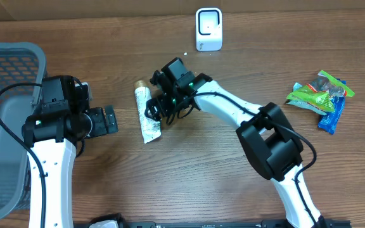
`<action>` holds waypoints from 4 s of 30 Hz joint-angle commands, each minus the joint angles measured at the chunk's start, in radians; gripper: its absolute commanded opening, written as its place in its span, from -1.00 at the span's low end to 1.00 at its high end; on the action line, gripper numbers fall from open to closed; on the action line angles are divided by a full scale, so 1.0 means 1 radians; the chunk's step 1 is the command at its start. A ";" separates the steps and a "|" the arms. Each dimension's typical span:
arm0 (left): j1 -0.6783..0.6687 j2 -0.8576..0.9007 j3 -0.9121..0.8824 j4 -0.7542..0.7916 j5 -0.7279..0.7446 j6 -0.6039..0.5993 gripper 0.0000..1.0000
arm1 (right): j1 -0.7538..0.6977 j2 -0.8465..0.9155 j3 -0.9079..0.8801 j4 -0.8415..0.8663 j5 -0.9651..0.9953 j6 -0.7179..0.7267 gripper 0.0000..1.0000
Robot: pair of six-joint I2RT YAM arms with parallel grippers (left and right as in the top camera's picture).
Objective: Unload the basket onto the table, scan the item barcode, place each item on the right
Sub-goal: 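Lower the right gripper and close it on the white tube, then lift the white tube and raise it toward the scanner, right gripper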
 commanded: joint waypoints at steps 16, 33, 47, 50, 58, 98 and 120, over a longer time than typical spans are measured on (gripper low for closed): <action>-0.001 -0.002 0.001 0.000 0.010 0.019 0.99 | 0.049 0.042 -0.005 0.006 0.148 0.208 0.11; -0.001 -0.002 0.001 0.000 0.010 0.019 0.99 | -0.156 0.040 -0.002 -0.108 -0.218 0.187 -0.86; -0.001 -0.002 0.001 0.000 0.010 0.019 0.99 | -0.246 0.040 -0.002 -0.355 -0.217 0.161 -0.88; -0.001 -0.002 0.001 0.000 0.010 0.019 1.00 | -0.246 0.040 -0.002 -0.340 -0.217 0.160 -0.70; -0.001 -0.002 0.001 0.000 0.010 0.019 0.99 | -0.191 0.041 -0.004 -0.225 -0.128 0.182 0.06; -0.001 -0.002 0.001 0.000 0.010 0.019 0.99 | -0.472 -0.512 0.040 -0.341 -0.869 -0.364 -0.92; -0.001 -0.002 0.001 0.000 0.010 0.019 0.99 | -0.530 -0.512 0.040 -0.320 -0.939 -0.301 -0.93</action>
